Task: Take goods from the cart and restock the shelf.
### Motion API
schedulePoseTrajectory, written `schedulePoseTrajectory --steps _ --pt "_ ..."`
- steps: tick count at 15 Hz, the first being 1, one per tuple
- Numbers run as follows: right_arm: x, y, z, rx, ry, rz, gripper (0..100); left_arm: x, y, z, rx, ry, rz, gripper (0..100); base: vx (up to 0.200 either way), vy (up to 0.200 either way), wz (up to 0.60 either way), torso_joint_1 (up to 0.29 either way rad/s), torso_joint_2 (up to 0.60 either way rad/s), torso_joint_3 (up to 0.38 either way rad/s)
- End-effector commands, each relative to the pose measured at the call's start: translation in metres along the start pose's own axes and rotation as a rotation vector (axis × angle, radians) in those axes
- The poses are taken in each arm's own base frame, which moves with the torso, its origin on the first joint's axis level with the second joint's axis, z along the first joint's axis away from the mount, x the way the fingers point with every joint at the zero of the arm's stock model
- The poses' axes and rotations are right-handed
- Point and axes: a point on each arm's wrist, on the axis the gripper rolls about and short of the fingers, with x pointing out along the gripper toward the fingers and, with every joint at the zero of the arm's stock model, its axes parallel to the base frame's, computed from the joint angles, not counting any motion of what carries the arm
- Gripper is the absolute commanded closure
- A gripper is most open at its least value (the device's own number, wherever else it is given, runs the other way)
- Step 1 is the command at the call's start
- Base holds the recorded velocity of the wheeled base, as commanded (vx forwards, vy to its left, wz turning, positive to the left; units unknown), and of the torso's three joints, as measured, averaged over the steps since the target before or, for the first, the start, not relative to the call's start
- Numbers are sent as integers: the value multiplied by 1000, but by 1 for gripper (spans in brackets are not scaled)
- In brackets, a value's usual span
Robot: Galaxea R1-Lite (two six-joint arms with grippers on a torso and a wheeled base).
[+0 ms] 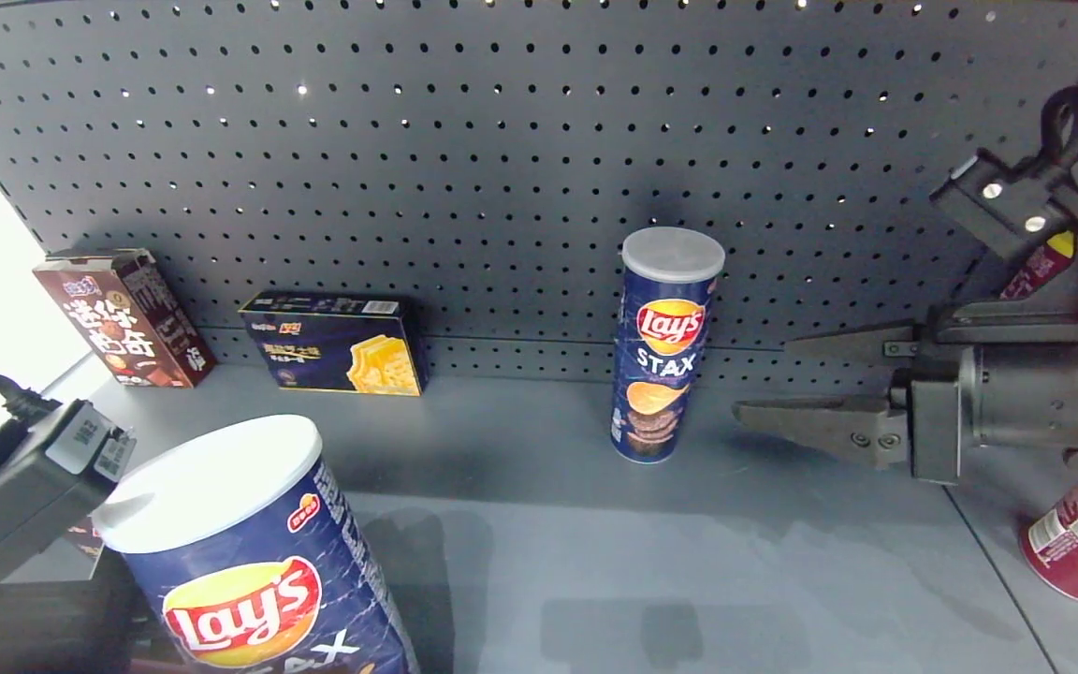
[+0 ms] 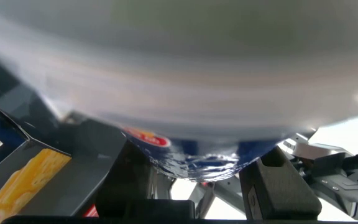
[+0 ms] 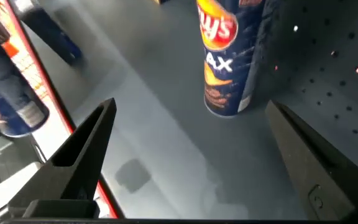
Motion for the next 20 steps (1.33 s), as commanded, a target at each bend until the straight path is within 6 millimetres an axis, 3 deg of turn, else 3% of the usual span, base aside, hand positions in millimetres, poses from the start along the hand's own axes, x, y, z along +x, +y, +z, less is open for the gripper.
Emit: schedulePoseTrajectory --steps 1,5,9,13,17,20 --pt "8 -2 -6 7 29 1 0 -1 -1 0 2 -4 0 100 0 0 0 0 0 0" --pt "21 -8 -16 19 68 -19 0 -2 -1 0 3 -7 0 100 0 0 0 0 0 0" --pt "38 -30 -20 29 27 -68 0 -2 -1 1 7 -11 -1 100 0 0 0 0 0 0" --pt "43 -31 -17 26 3 -32 0 -2 -1 5 14 -20 -1 100 0 0 0 0 0 0" --pt "53 -34 -17 16 -33 -28 0 2 2 23 53 -74 2 100 0 0 0 0 0 0" --pt "59 -35 -20 16 -29 -9 0 7 4 22 50 -58 -6 100 0 0 0 0 0 0"
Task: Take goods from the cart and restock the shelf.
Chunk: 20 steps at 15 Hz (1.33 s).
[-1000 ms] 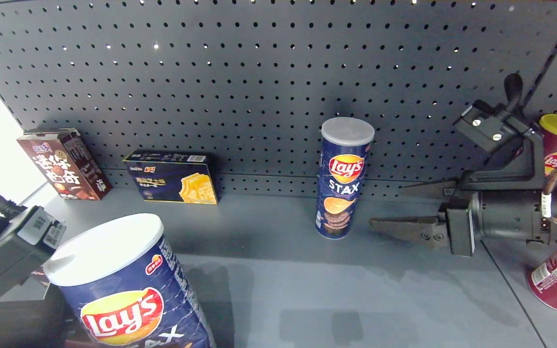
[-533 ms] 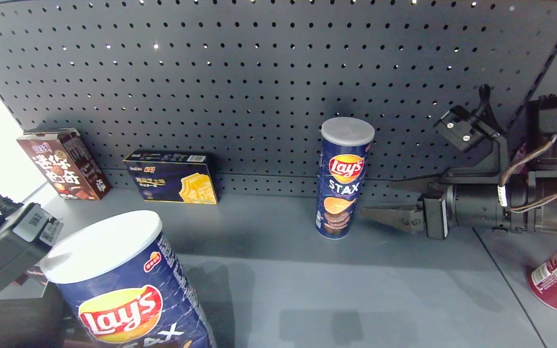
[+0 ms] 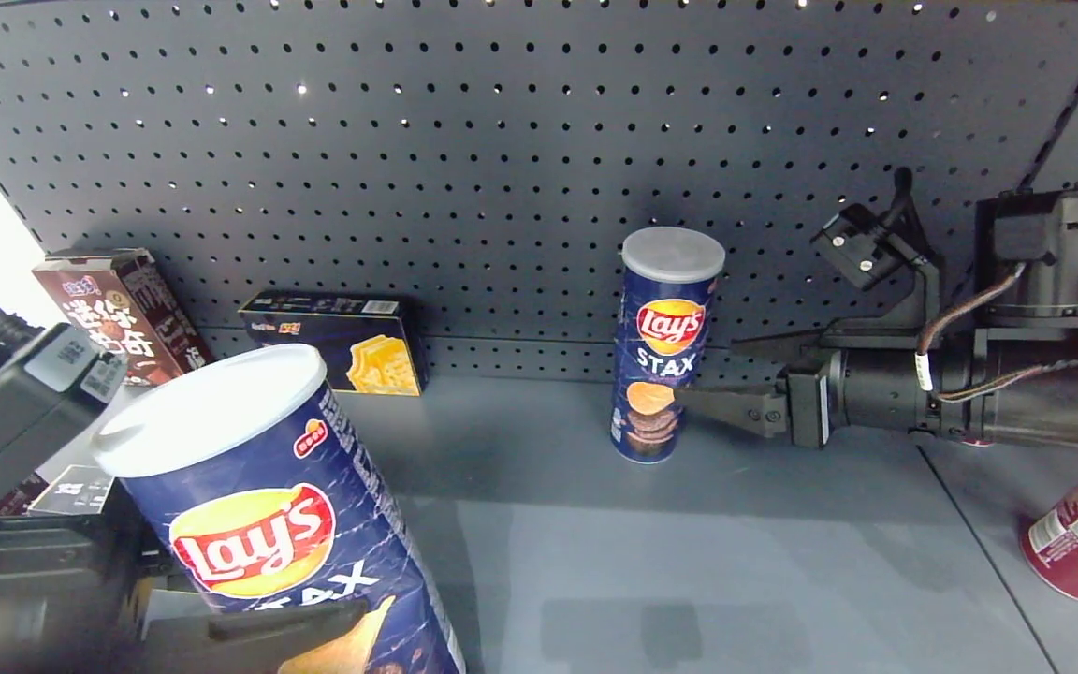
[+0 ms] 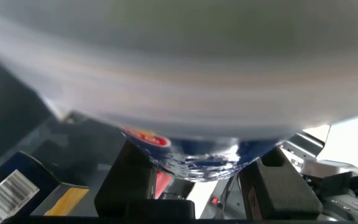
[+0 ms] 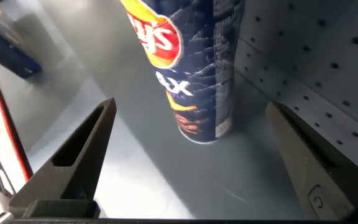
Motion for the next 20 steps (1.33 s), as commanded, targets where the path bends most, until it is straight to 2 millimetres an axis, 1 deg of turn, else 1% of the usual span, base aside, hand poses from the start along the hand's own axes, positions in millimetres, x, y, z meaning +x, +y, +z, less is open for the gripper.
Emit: schedulePoseTrajectory --steps 1,4,7,8,12,15,20 --pt "4 -1 -4 2 5 21 0 3 2 -1 -6 13 -4 100 0 0 0 0 0 0" --pt "9 -3 -9 0 1 19 0 4 1 -3 -8 18 -4 100 0 0 0 0 0 0" --pt "22 -9 -14 -7 -23 5 0 3 1 -5 -10 20 -5 100 0 0 0 0 0 0" --pt "23 -10 -15 -7 -25 3 0 3 1 -5 -9 19 -6 100 0 0 0 0 0 0" --pt "33 -15 -25 -11 -43 0 0 4 1 -8 -17 30 -6 100 0 0 0 0 0 0" --pt "41 -17 -38 -10 -40 5 0 4 2 -10 -21 35 -3 100 0 0 0 0 0 0" --pt "55 -21 -48 -2 -21 12 0 4 2 -9 -20 32 -1 100 0 0 0 0 0 0"
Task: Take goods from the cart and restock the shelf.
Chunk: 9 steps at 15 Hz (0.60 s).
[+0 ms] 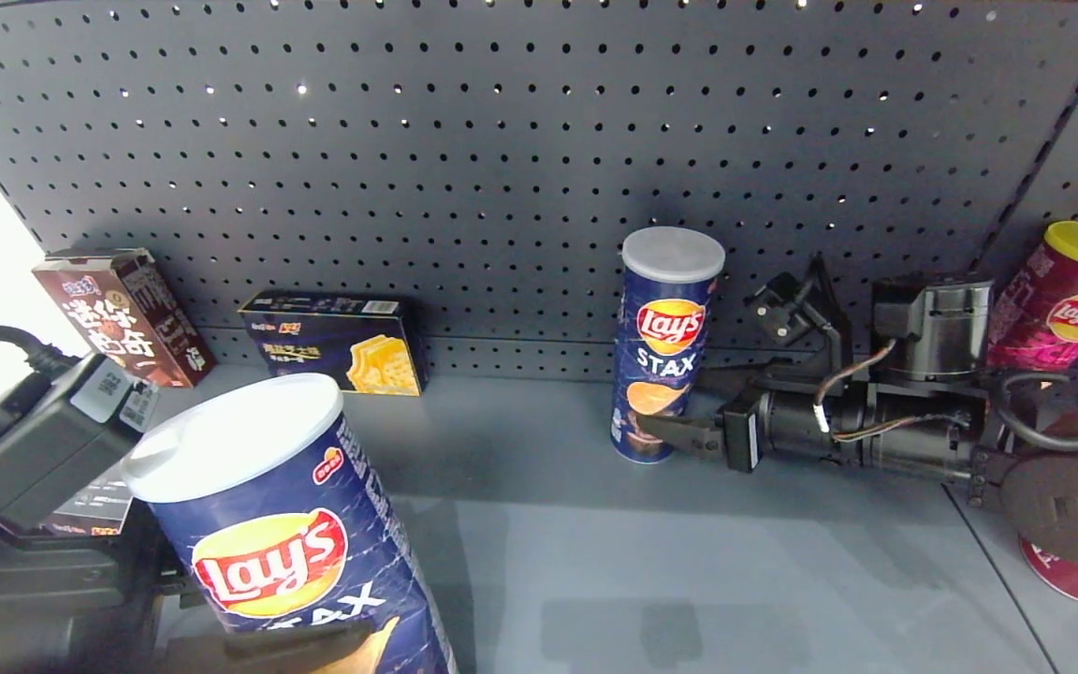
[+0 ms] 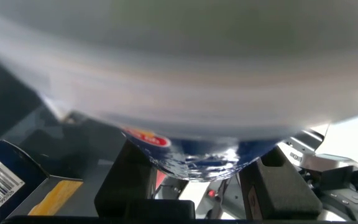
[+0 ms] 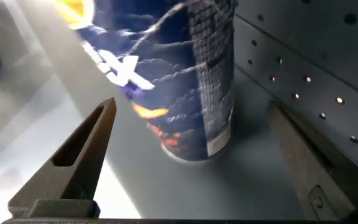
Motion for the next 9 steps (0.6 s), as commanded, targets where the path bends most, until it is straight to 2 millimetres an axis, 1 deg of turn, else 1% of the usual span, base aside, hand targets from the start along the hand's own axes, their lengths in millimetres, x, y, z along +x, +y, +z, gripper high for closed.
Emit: schedulePoseTrajectory --steps 1,9 --pt "9 -6 -8 7 13 -7 0 0 0 0 0 -1 2 100 0 0 0 0 0 0" --pt "26 -12 -11 8 14 -4 0 0 0 -1 -3 2 3 100 0 0 0 0 0 0"
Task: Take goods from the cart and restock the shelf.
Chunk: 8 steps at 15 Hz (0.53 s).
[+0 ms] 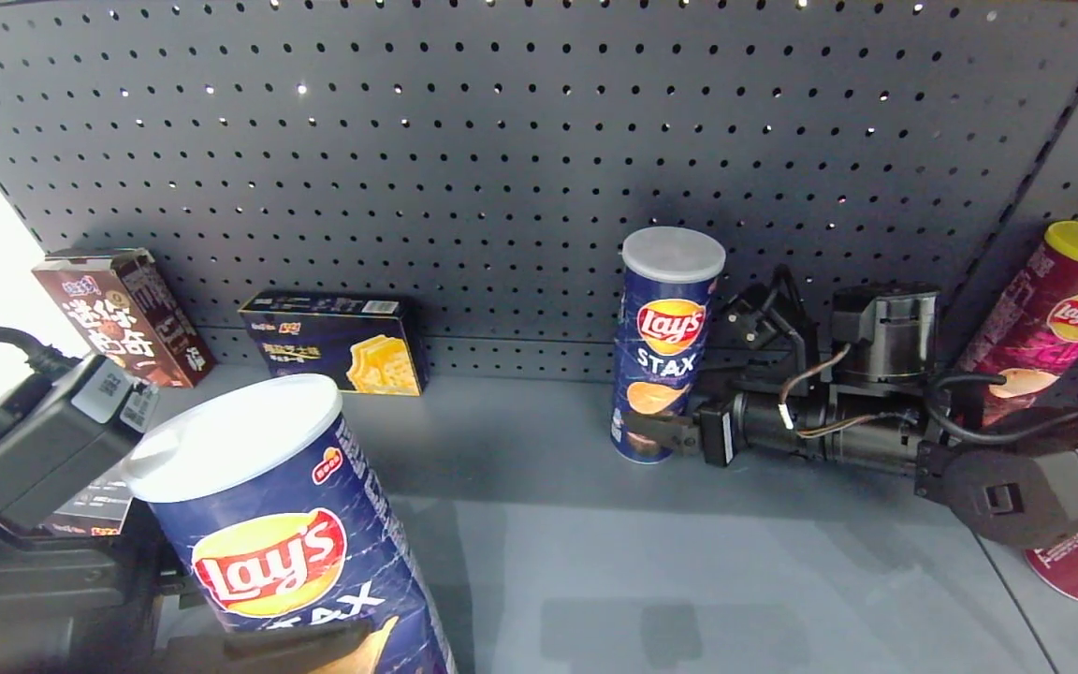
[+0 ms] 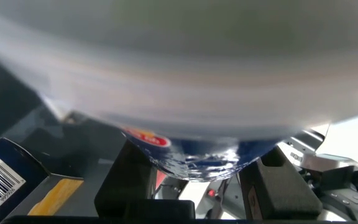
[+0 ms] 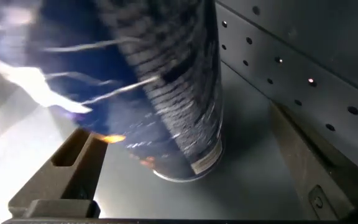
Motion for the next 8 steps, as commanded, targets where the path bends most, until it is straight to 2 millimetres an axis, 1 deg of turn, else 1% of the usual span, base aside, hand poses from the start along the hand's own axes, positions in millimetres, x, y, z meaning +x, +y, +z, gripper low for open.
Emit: schedulePoseTrajectory --steps 1,5,7,8 --pt "5 -1 -2 1 5 3 0 0 0 0 -1 1 0 100 0 0 0 0 0 0" --pt "14 -2 2 -6 -9 6 0 1 0 -3 -5 8 -1 100 0 0 0 0 0 0" --pt "17 -2 1 -8 -7 11 0 0 0 -3 -6 8 0 100 0 0 0 0 0 0" --pt "19 -1 2 -11 -23 9 100 0 0 -3 -6 8 0 100 0 0 0 0 0 0"
